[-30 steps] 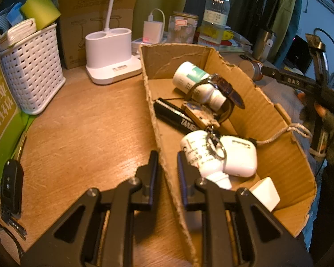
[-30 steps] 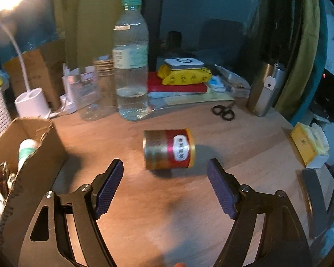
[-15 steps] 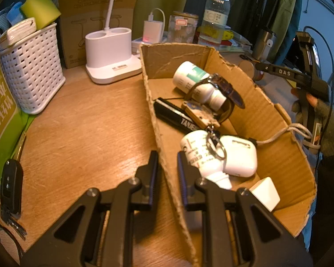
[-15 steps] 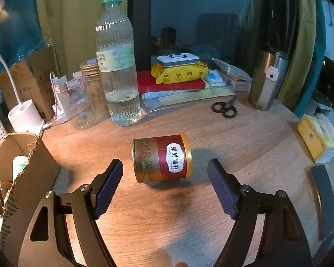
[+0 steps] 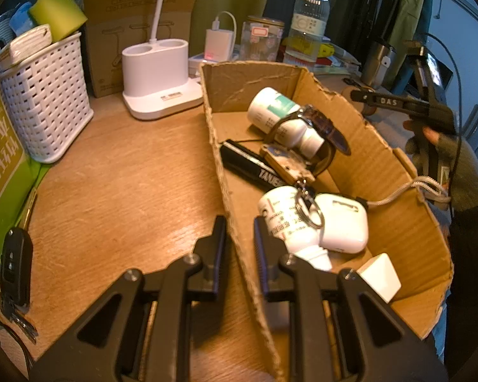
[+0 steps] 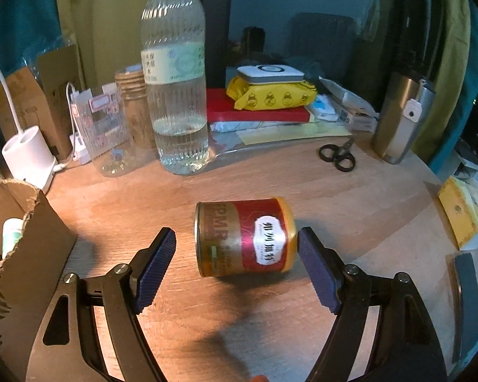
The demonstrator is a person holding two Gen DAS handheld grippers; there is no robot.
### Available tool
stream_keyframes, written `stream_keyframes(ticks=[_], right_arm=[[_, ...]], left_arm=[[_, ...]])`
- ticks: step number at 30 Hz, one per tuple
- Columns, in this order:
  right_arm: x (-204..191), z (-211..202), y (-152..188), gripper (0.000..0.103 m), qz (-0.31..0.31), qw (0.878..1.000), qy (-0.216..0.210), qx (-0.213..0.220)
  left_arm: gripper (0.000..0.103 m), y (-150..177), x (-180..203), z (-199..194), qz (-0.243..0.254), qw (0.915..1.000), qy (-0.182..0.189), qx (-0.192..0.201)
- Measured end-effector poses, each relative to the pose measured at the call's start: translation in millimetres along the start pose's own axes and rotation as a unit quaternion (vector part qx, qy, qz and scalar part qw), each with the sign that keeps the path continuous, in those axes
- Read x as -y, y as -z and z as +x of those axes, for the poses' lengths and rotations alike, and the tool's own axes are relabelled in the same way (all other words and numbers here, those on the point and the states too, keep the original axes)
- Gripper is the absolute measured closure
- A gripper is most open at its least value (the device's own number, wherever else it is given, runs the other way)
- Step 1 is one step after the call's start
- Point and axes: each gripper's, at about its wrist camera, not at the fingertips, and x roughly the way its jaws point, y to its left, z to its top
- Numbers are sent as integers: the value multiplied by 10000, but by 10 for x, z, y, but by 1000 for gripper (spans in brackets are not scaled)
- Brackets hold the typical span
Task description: Organize rigid objects
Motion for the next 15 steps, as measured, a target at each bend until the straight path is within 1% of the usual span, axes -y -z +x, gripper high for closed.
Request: stream_keyframes(ticks=[4,11,12,13,14,15], right_arm=[[-58,100,-4,22,-137,9998,52,-96],[-64,232,-15,23,-155,9994,108,-293],[-59,247,-14,27,-147,9994,105,-311],[-56,257,-16,36,-139,9993,113,-325],[-55,263,-17,38,-129,9993,132,-334],[-47,271,-18,38,-103,9992,121,-354]], left_arm=[[84,-1,-2,0,-1,10000,1,-1],[84,-2,-2,1,-2,10000,2,-1],[84,-2,-2,1,-2,10000,2,-1],[84,-2,-3,-1,-1,10000,1,-1],[84,-2,-3,1,-1,10000,2,-2],[84,-2,-4,0,-2,10000,2,-2]])
